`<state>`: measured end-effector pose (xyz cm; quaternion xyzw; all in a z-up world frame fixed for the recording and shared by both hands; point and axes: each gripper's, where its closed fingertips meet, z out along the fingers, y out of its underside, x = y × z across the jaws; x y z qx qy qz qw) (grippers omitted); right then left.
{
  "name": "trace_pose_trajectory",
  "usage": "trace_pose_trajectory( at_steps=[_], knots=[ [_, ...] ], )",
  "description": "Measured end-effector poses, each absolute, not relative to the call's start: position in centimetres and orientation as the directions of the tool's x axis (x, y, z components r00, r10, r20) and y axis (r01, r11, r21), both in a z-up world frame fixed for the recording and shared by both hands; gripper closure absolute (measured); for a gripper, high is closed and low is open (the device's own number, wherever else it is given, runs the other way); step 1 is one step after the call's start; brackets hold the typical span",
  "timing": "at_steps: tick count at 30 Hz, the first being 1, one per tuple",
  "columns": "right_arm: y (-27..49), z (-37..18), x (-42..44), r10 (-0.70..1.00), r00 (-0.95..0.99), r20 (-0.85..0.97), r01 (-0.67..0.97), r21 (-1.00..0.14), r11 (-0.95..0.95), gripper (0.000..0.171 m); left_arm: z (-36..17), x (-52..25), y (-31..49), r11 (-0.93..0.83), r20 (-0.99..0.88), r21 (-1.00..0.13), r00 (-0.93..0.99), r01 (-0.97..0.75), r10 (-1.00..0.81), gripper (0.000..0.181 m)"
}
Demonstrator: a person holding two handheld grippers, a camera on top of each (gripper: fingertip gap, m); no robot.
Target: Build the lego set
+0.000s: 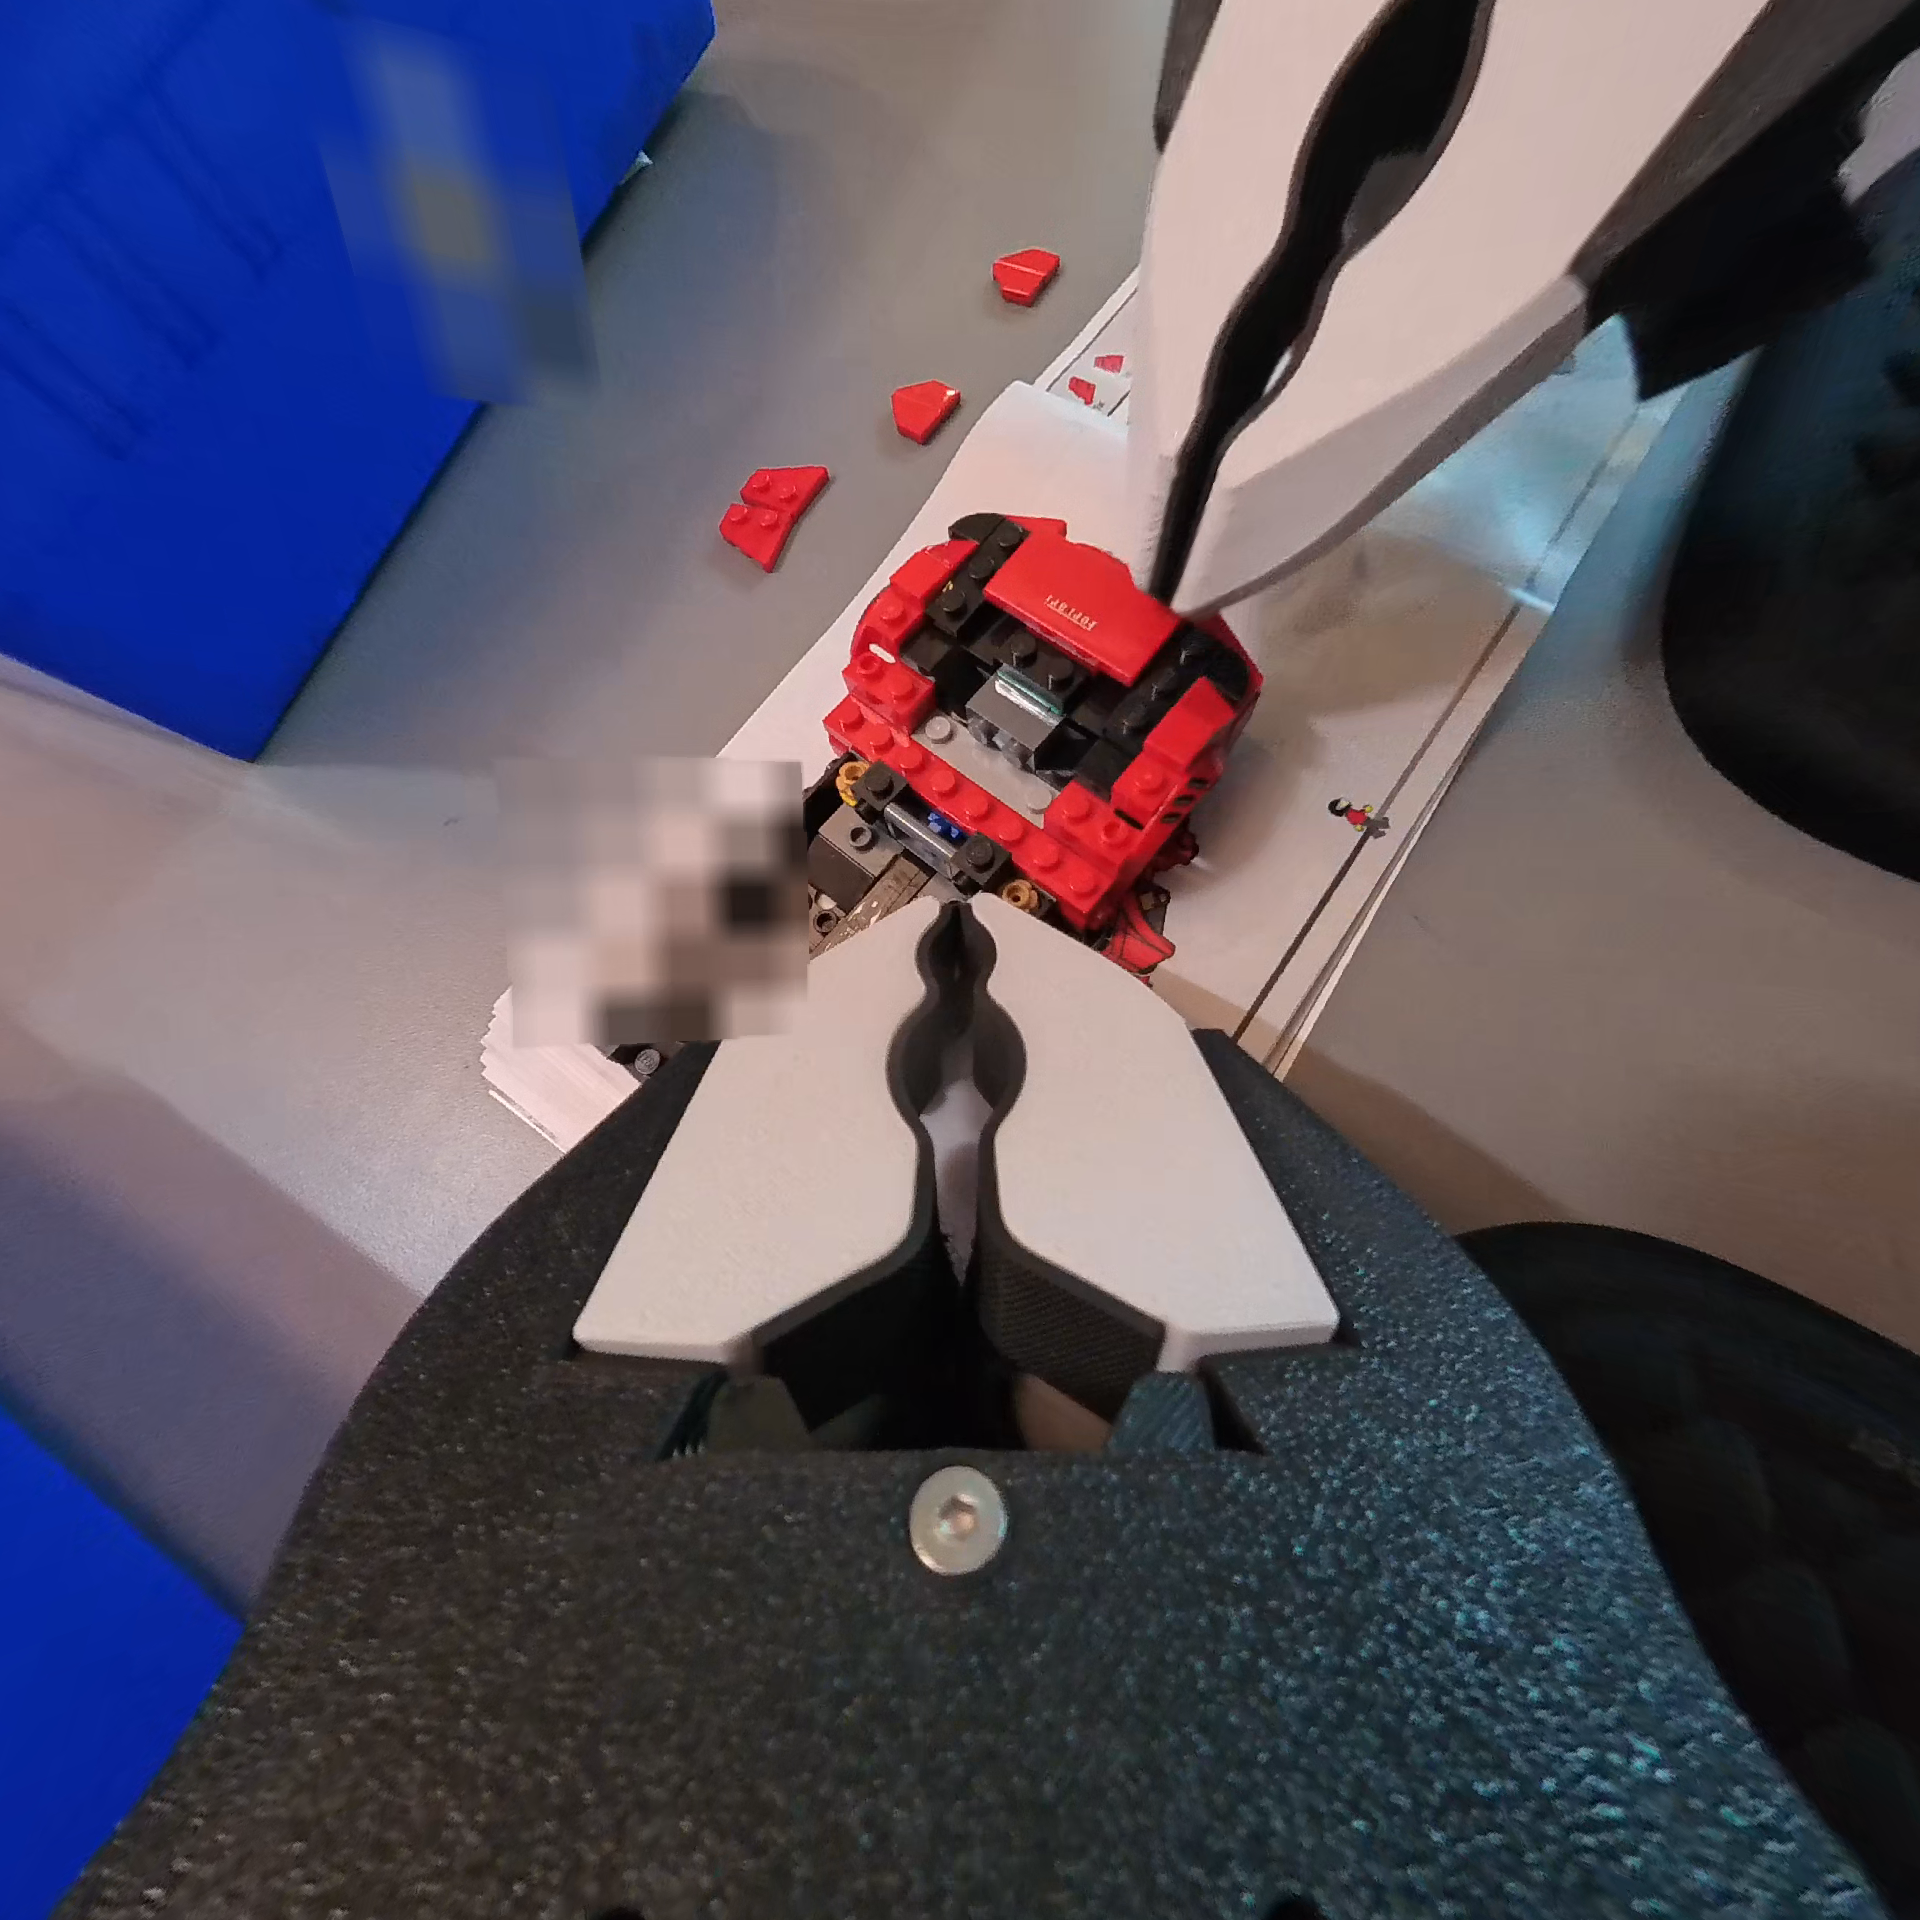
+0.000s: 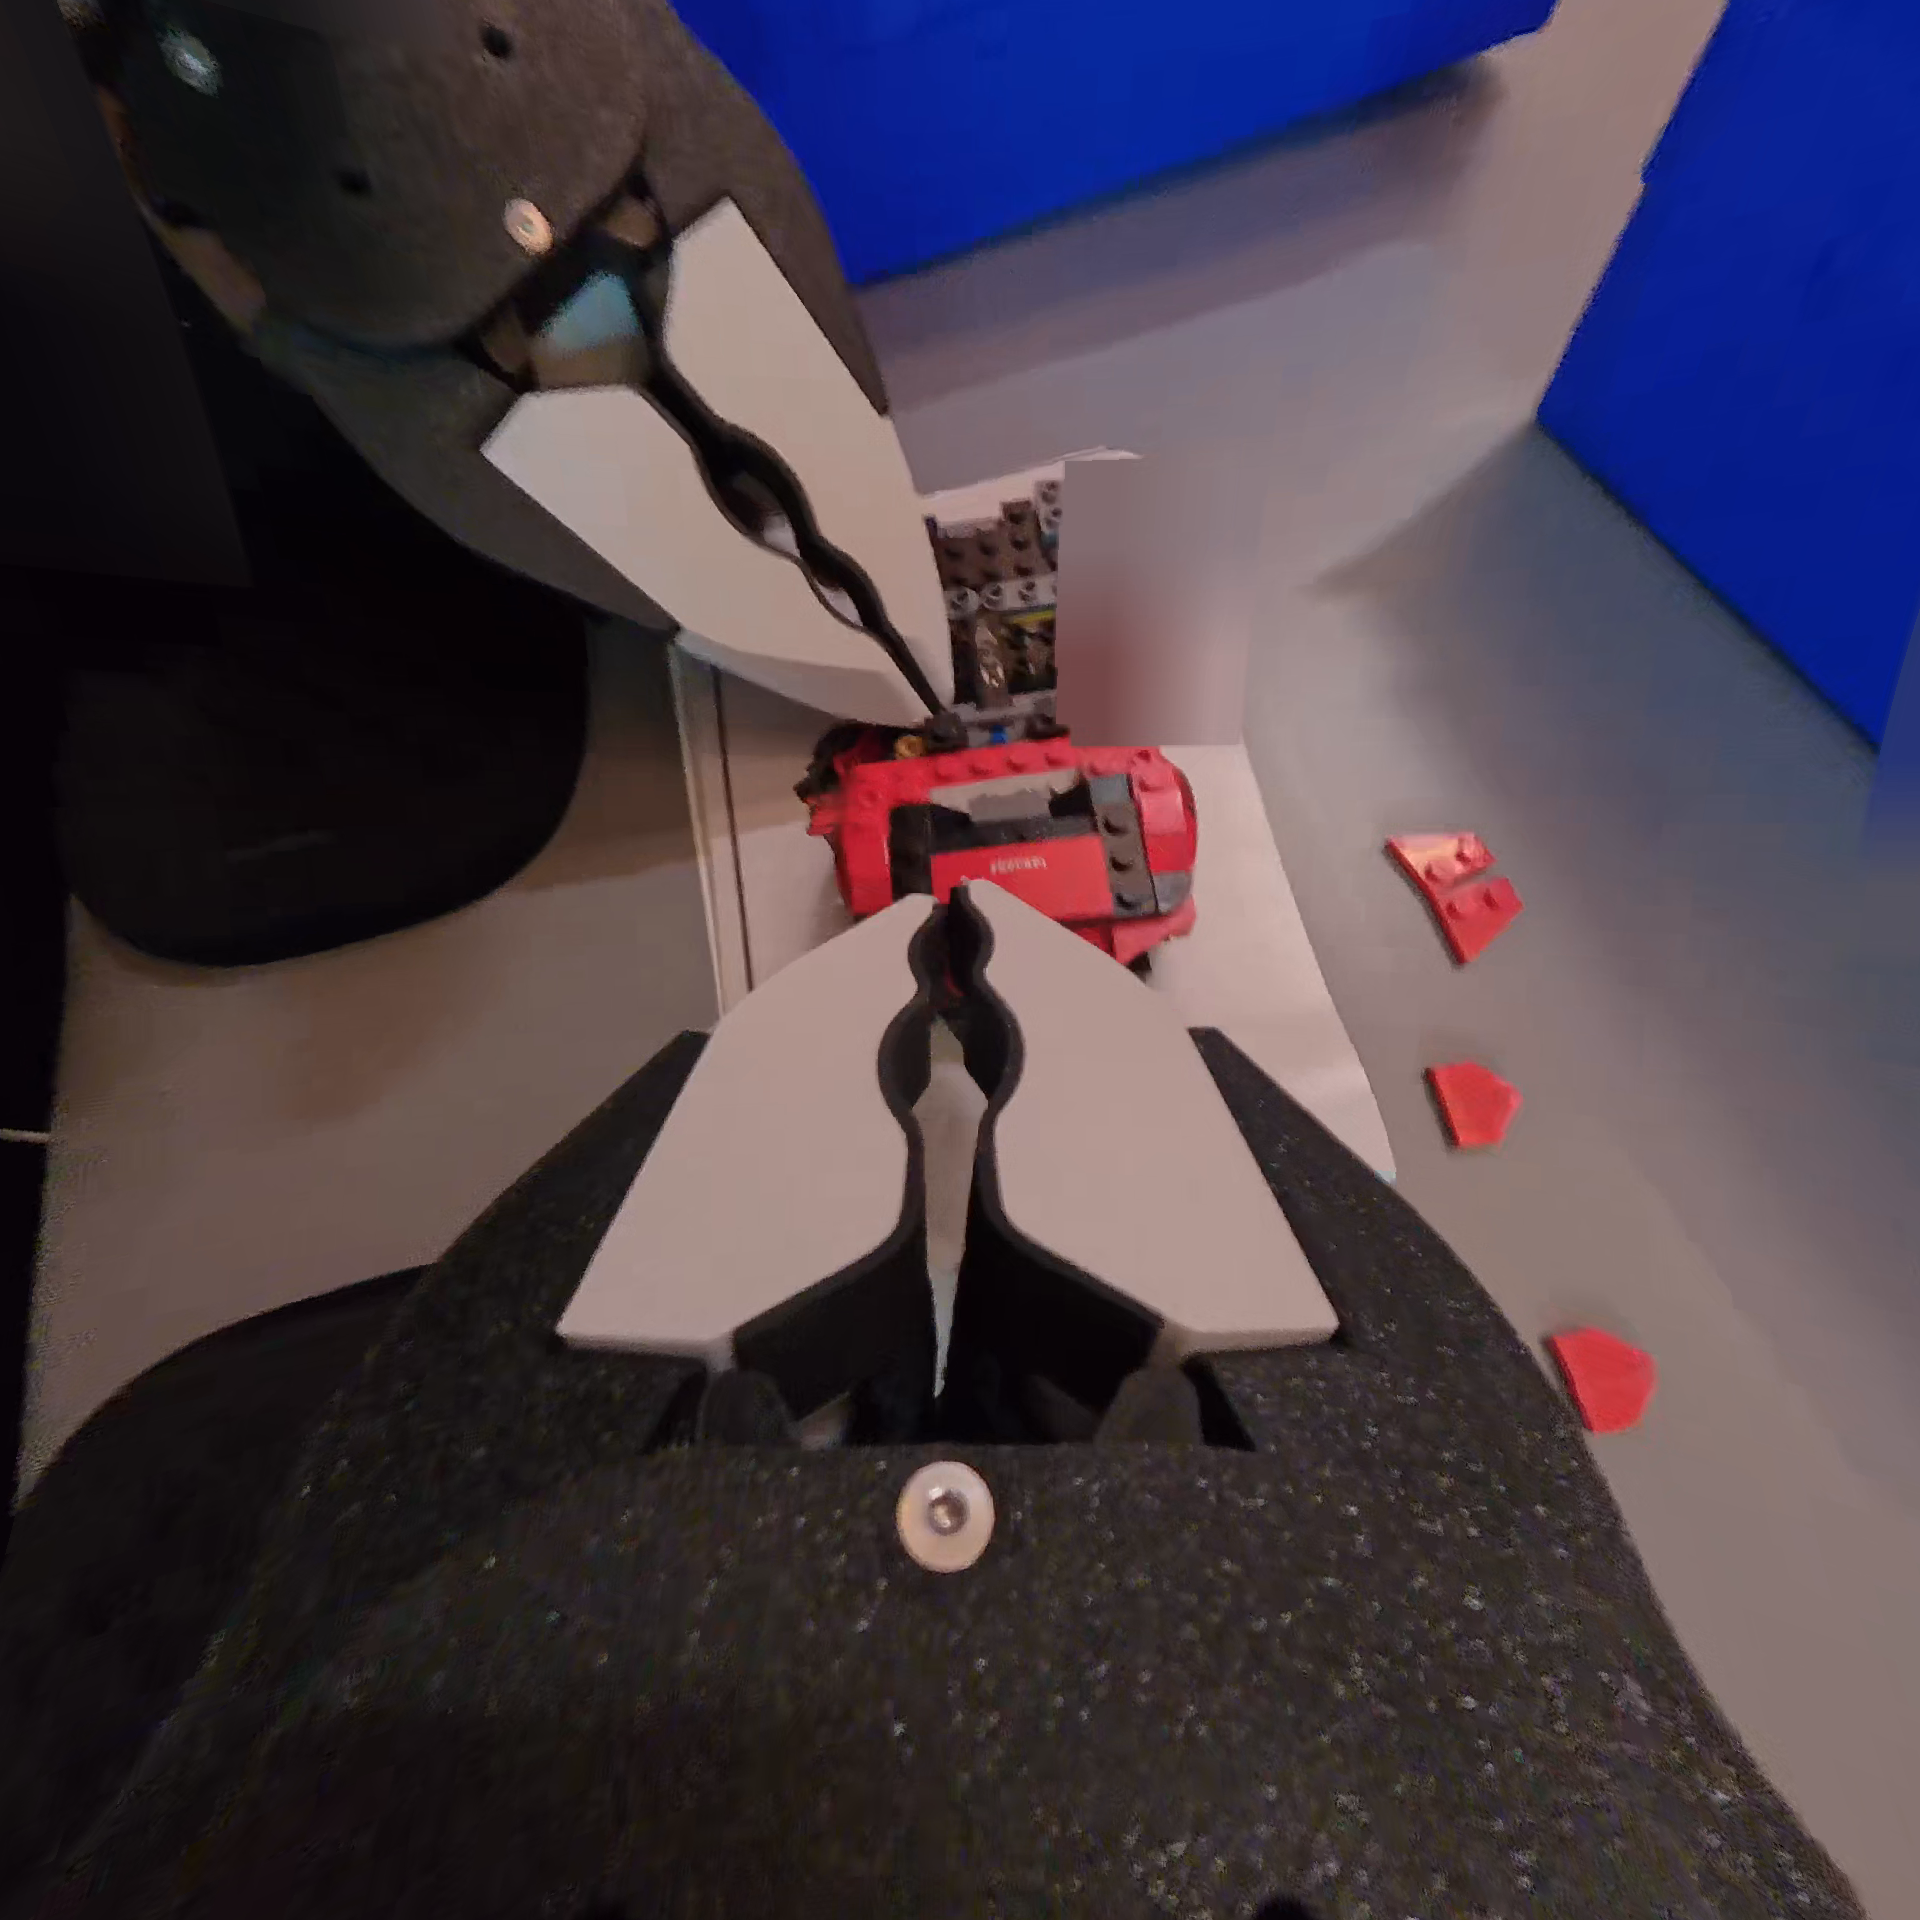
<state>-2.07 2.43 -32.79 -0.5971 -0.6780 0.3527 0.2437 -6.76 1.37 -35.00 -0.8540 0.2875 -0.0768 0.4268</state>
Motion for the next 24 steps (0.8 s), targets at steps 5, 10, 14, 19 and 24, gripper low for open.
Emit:
trace_pose_trajectory(
  at_steps=[5,10,14,19,24],
  knots=[
    [3.4,-30.6,-1.6,0.988,-0.107,-0.114,0.475,-0.878,-0.05,0.153,-34.9,-6.9,1.5,-0.456,-0.142,-0.775,0.824,-0.437,-0.548,0.178],
    [7.5,-27.3,0.9,0.989,0.056,-0.139,0.245,-0.958,-0.149,0.117,-34.6,-7.2,1.6,-0.444,-0.147,-0.788,0.831,-0.426,-0.536,0.164],
    [9.8,-26.5,2.5,0.977,0.178,-0.121,0.132,-0.98,-0.146,0.089,-33.5,-7.3,1.8,-0.407,-0.13,-0.832,0.845,-0.377,-0.518,0.154],
    [13.5,-23.4,5.8,0.916,0.364,-0.168,-0.118,-0.984,-0.134,0.073,-30.8,-6.6,2.1,-0.294,-0.065,-0.922,0.85,-0.252,-0.524,0.119],
    [15.8,-23.0,8.4,0.857,0.422,-0.295,-0.249,-0.947,-0.204,0.078,-30.7,-6.6,2.3,-0.323,0.001,-0.926,0.853,-0.196,-0.522,0.092]
  ],
)
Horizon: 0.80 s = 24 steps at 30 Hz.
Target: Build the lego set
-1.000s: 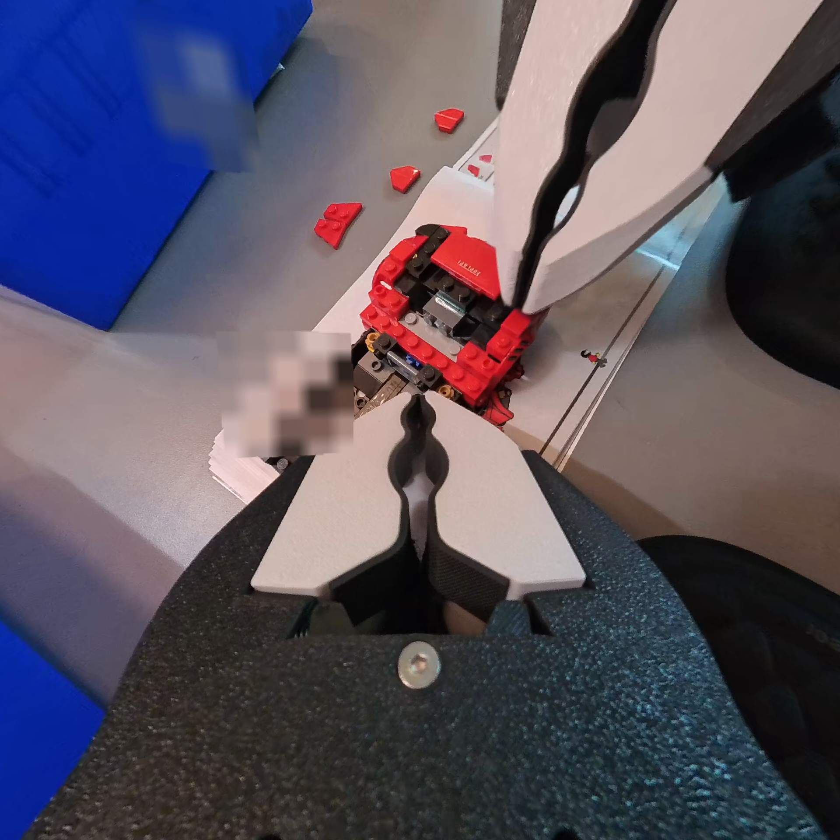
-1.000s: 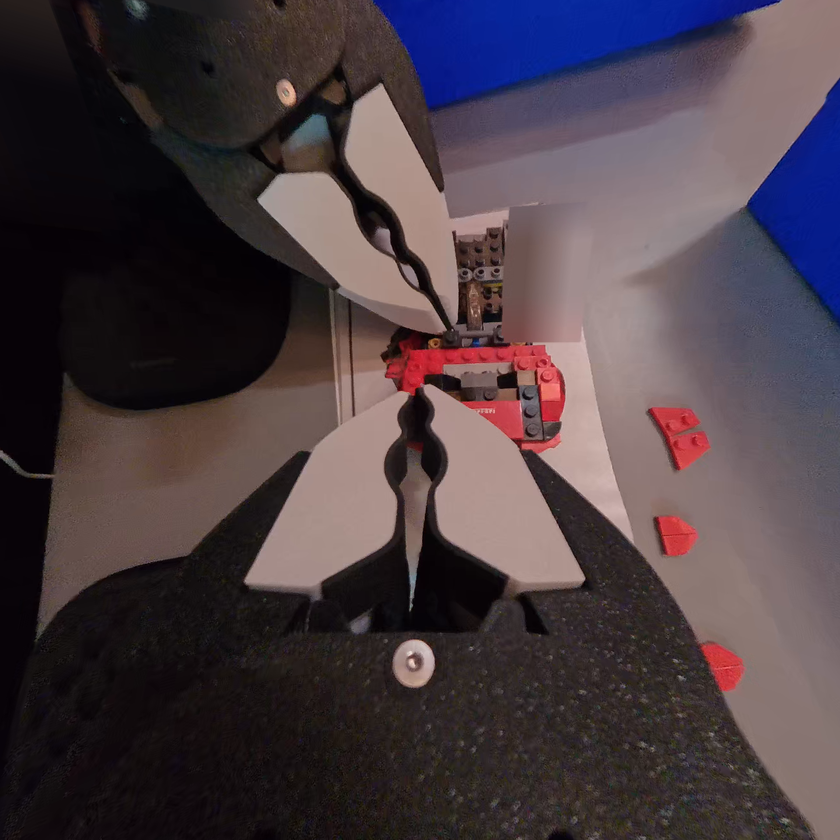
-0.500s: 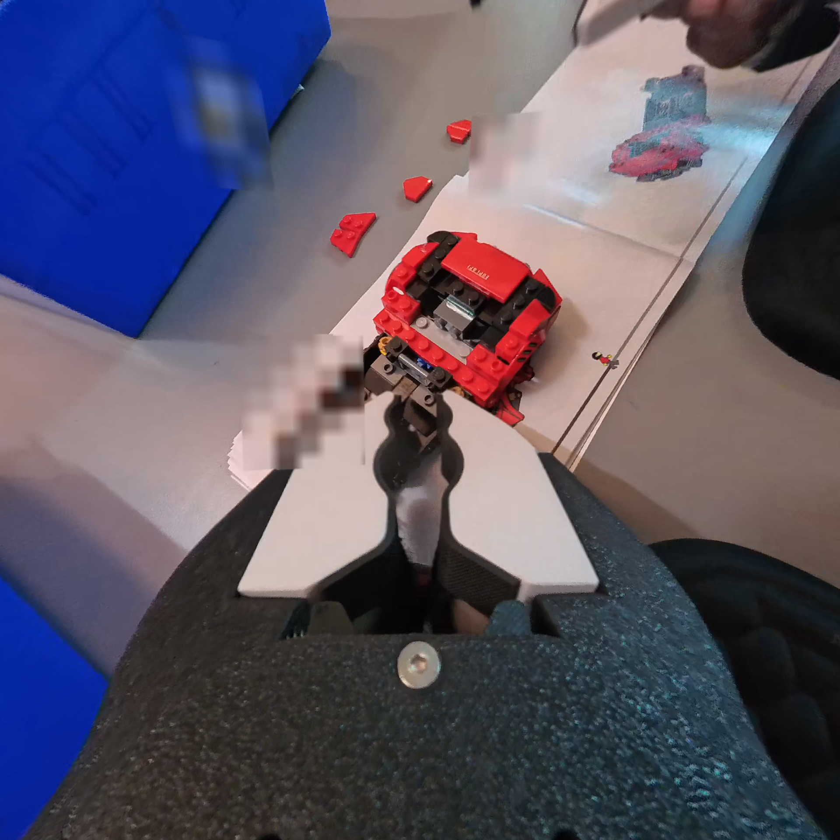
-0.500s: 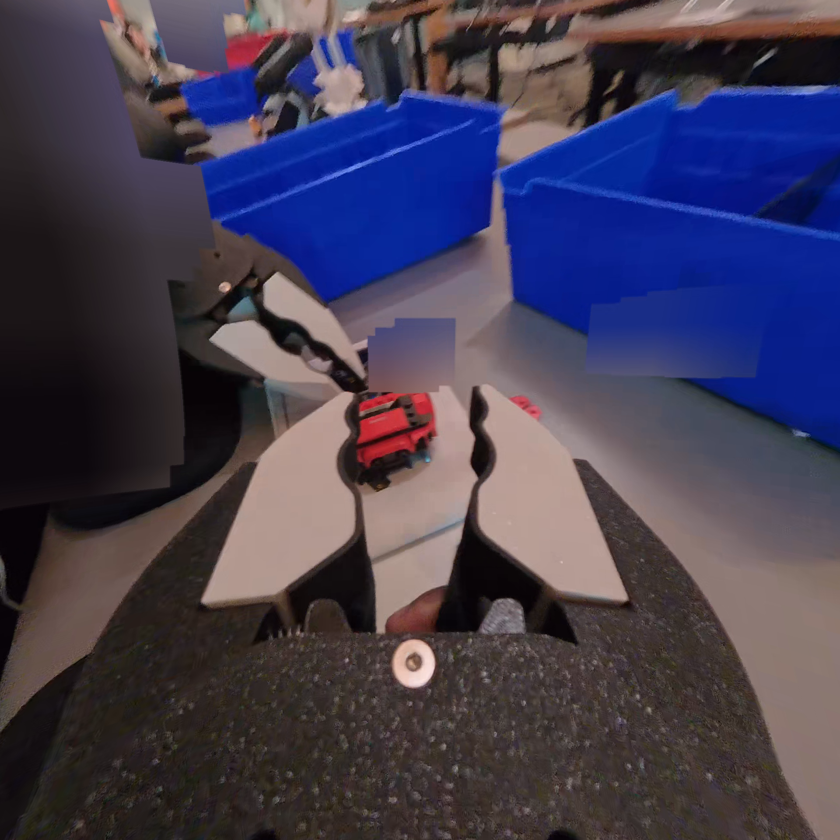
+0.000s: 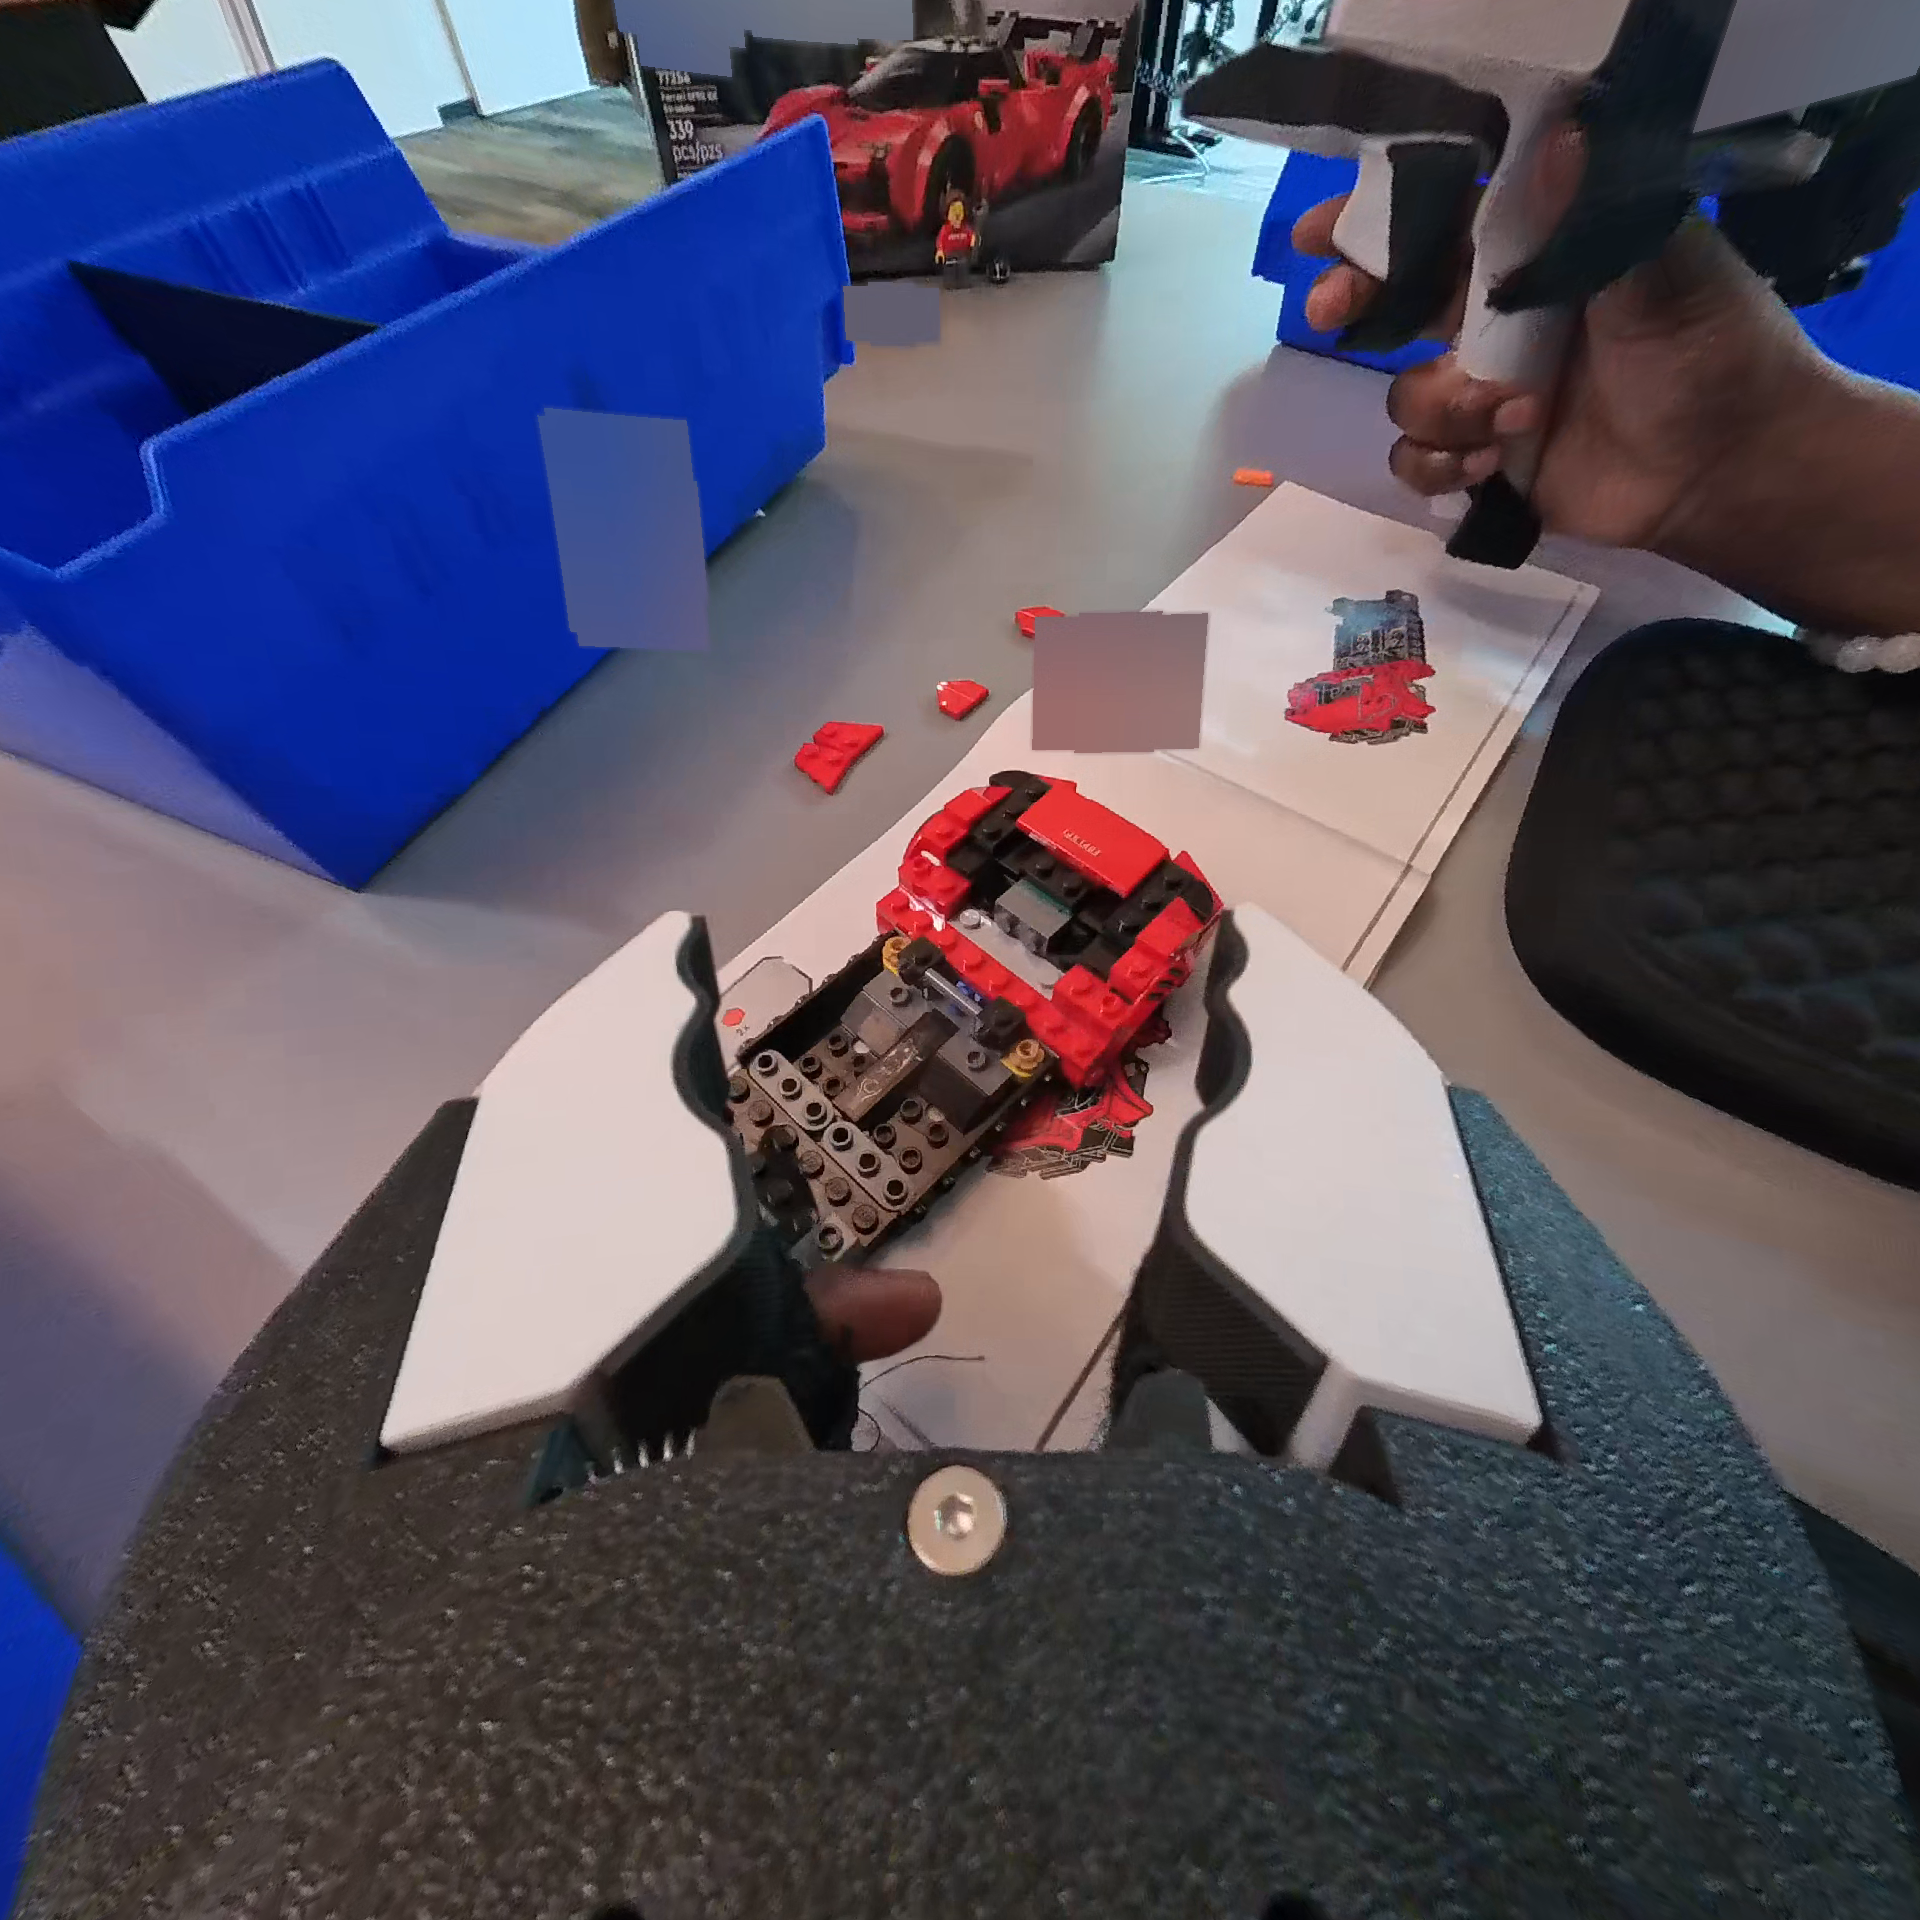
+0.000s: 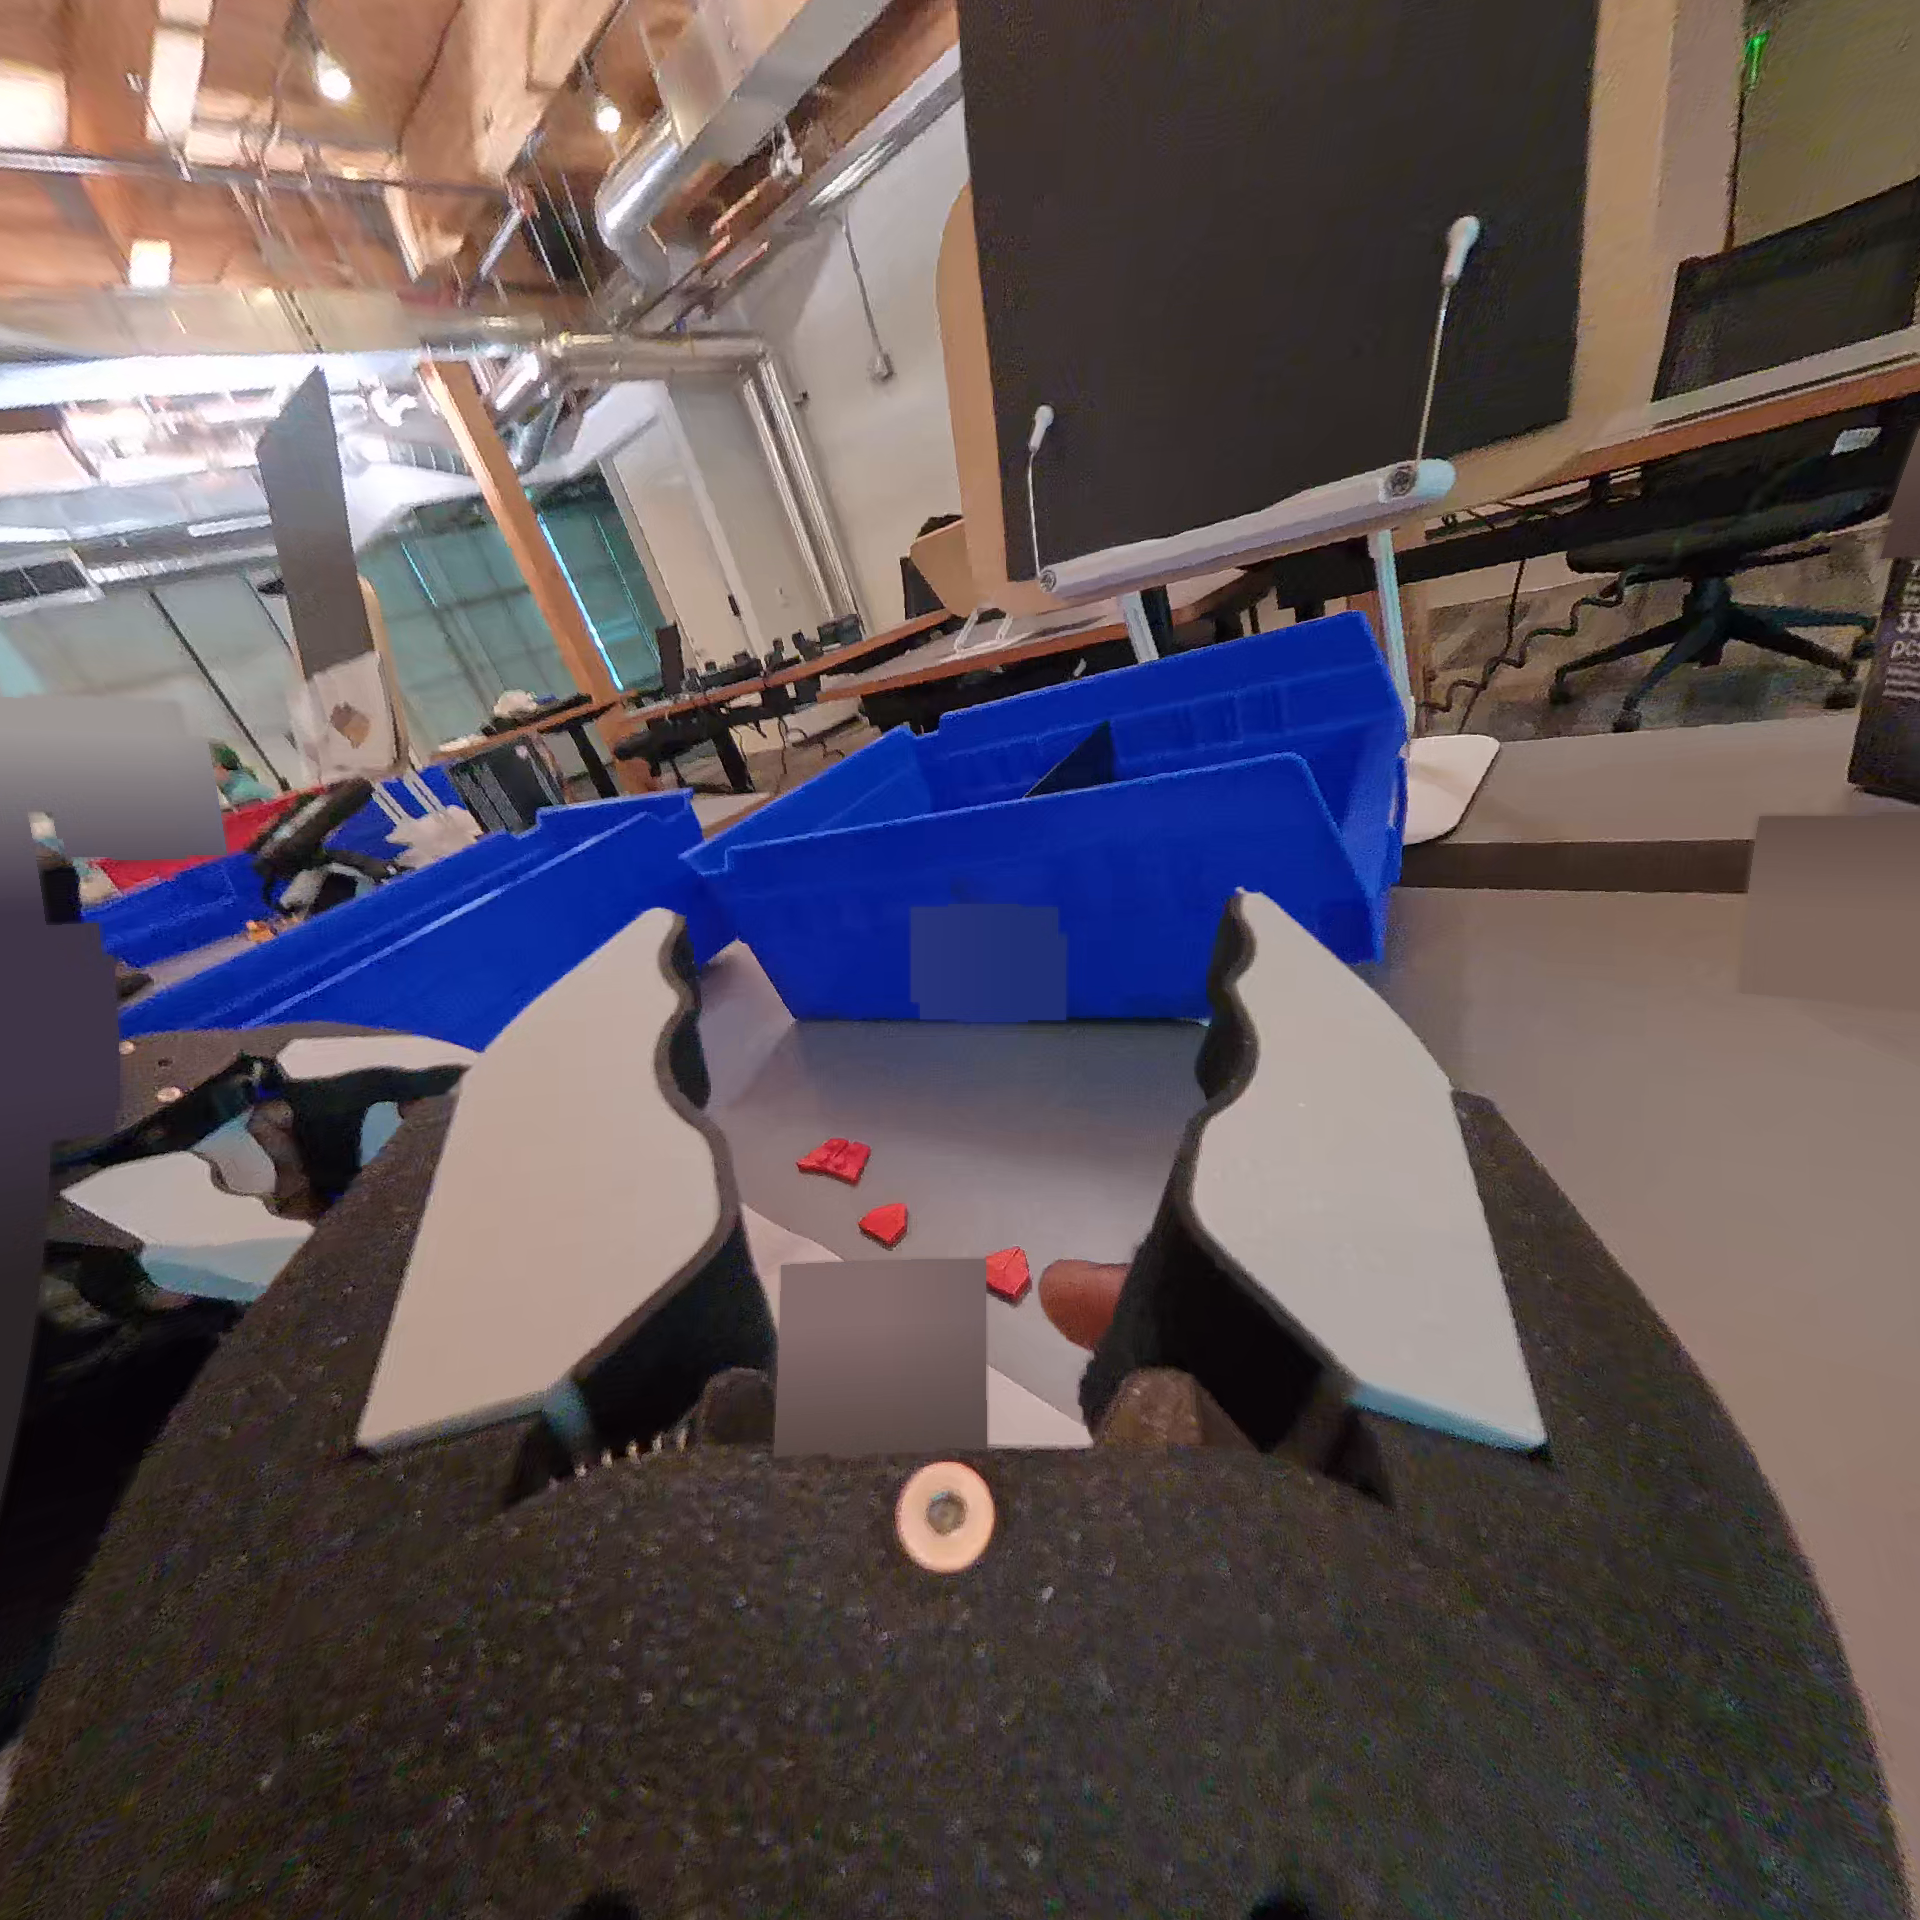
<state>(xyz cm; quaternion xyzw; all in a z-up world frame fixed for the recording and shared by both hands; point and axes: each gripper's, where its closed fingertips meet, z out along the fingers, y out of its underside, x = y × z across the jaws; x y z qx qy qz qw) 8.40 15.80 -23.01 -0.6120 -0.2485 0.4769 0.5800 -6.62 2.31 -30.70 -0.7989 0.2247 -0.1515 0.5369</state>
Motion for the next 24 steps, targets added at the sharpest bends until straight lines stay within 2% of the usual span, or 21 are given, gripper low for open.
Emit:
trace_pose_trajectory(
  at_steps=[2,5,8,9,10,12,13,14,24],
  knots=[
    [16.1,-23.1,8.6,0.844,0.419,-0.335,-0.274,-0.933,-0.234,0.084,-30.6,-6.6,2.4,-0.311,-0.01,-0.929,0.854,-0.2,-0.52,0.092],
    [16.2,-24.2,8.2,0.837,0.408,-0.364,-0.231,-0.928,-0.291,0.084,-31.1,-6.8,2.5,-0.331,-0.015,-0.919,0.86,-0.213,-0.51,0.095],
    [16.0,-25.1,7.5,0.843,0.403,-0.356,-0.174,-0.934,-0.311,0.089,-31.1,-6.9,2.5,-0.324,-0.024,-0.92,0.859,-0.219,-0.512,0.113],
    [15.8,-25.2,7.4,0.85,0.397,-0.346,-0.158,-0.938,-0.308,0.095,-31.0,-6.9,2.4,-0.318,-0.025,-0.923,0.857,-0.218,-0.515,0.124],
    [15.5,-25.3,7.2,0.863,0.382,-0.332,-0.144,-0.943,-0.3,0.11,-30.9,-6.8,2.3,-0.311,-0.024,-0.926,0.854,-0.216,-0.52,0.14],
    [14.8,-25.3,7.1,0.889,0.351,-0.295,-0.112,-0.955,-0.274,0.155,-30.7,-6.7,2.2,-0.3,-0.021,-0.93,0.847,-0.211,-0.531,0.178],
    [14.7,-25.4,7.1,0.894,0.355,-0.272,-0.097,-0.962,-0.254,0.168,-30.7,-6.7,2.2,-0.298,-0.018,-0.932,0.846,-0.208,-0.533,0.181],
    [14.7,-25.5,7.1,0.897,0.365,-0.249,-0.081,-0.968,-0.236,0.171,-30.7,-6.7,2.2,-0.3,-0.014,-0.932,0.845,-0.205,-0.534,0.181],
    [14.4,-27.5,6.1,0.902,0.343,-0.261,0.027,-0.957,-0.288,0.165,-31.0,-6.6,2.2,-0.314,-0.022,-0.922,0.842,-0.225,-0.539,0.174]
  ],
)
